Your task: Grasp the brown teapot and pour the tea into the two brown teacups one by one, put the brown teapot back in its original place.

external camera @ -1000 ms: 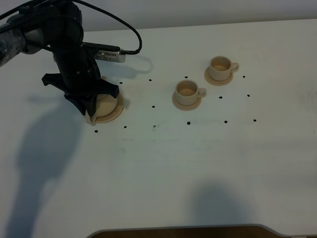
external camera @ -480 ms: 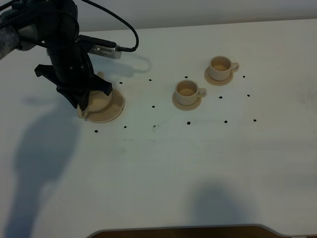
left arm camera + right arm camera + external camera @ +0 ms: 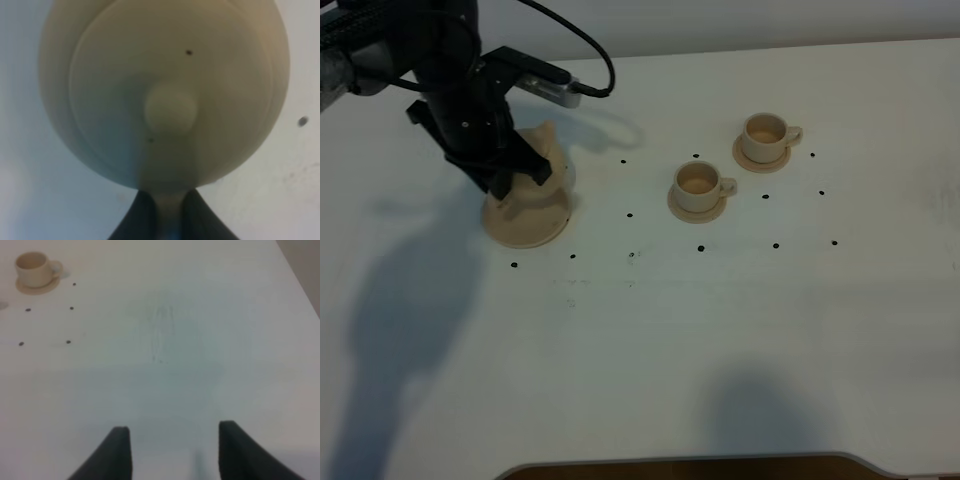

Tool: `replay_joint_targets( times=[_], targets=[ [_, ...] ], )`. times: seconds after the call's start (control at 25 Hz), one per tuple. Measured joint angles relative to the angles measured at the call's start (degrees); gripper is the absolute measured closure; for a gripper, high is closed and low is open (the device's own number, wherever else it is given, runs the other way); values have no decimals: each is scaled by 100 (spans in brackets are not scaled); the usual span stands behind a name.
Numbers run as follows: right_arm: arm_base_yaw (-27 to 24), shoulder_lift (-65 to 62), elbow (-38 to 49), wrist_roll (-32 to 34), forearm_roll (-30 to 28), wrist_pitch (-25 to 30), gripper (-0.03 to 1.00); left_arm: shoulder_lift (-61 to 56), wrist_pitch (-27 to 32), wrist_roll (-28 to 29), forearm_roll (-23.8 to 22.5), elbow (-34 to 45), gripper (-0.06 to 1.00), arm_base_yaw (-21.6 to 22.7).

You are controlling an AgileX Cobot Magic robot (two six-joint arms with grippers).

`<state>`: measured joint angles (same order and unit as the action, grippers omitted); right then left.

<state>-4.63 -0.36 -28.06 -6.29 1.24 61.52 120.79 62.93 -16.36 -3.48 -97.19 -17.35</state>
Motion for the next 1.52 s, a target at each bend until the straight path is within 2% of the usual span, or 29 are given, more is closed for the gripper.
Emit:
replay_joint_targets(
  times=[0.28, 0.92, 1.36, 1.52],
  targets=[
    [0, 0, 0, 0, 0, 0, 57, 0, -475, -163, 22, -610, 81, -395],
    [0, 0, 0, 0, 0, 0, 57, 1449, -389, -266, 139, -2901, 81, -1042],
    [0, 0, 0, 0, 0, 0, 57, 1681, -1409, -1188, 135, -3029, 81, -1289],
    [0, 0, 0, 0, 0, 0, 57, 1720, -1503, -1508, 129, -3029, 81, -1320]
  ],
)
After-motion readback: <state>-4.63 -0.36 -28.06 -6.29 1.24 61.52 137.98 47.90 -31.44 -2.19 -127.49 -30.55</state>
